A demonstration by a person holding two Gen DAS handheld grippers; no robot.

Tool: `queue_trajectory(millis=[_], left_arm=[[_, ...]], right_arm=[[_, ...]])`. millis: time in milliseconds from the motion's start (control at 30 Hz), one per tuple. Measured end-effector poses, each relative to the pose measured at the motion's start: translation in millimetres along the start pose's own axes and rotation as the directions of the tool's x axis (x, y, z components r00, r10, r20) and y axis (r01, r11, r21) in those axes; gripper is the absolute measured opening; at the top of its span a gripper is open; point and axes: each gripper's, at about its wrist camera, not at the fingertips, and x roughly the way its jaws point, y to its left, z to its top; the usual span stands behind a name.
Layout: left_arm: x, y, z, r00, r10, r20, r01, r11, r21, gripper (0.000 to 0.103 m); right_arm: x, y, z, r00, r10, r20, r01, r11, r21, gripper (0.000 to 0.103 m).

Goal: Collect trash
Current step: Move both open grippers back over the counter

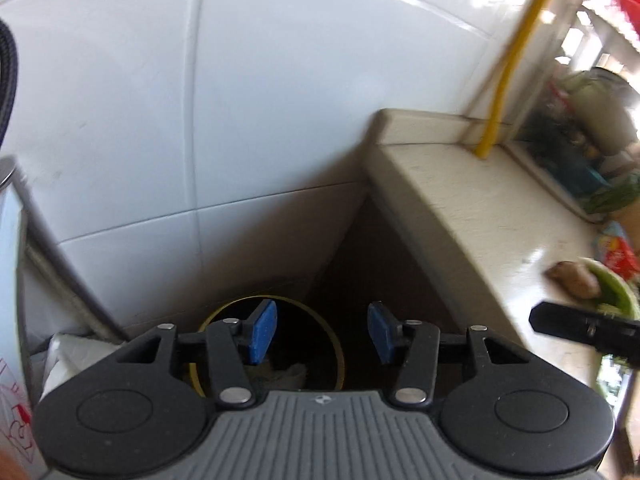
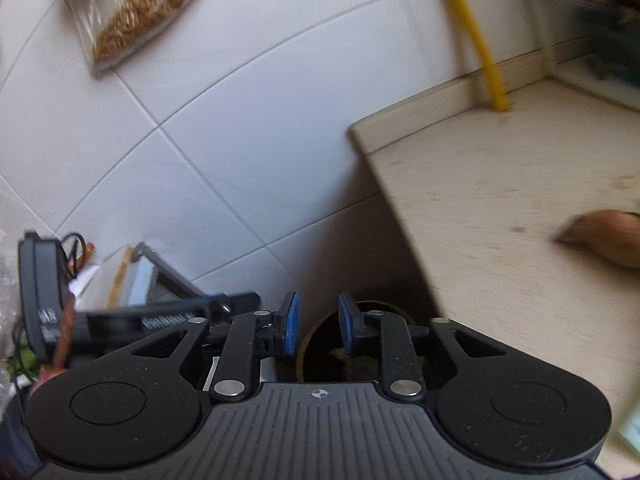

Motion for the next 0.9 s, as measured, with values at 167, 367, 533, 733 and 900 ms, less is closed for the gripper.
queue_trajectory(millis=[167, 367, 533, 733, 900], left_arm=[[-7, -36, 8, 0.989, -0.147, 0.000, 0.147, 0.987, 0.065, 0.049], [-4, -81, 17, 0.956, -0.291, -0.033, 0.293, 0.946, 0.136, 0.052], [2, -124, 19, 0.938, -0.343, -0.059, 0.346, 0.905, 0.248, 0.055], [12, -167, 23, 0.922, -0.376, -0.089, 0.384, 0.873, 0.300, 0.057], [20, -195, 23, 0.917, -0.385, -0.105, 0.397, 0.855, 0.333, 0.057]], right_arm=[[-47, -16, -13, 0.983, -0.166, 0.081, 0.169, 0.985, -0.027, 0.049], [-93, -39, -19, 0.933, -0.327, 0.148, 0.330, 0.944, 0.003, 0.065], [-116, -71, -10, 0.894, -0.416, 0.163, 0.421, 0.907, 0.009, 0.073], [-128, -113, 2, 0.863, -0.480, 0.155, 0.483, 0.875, 0.021, 0.074], [-115, -146, 14, 0.865, -0.490, 0.106, 0.493, 0.870, -0.006, 0.074]])
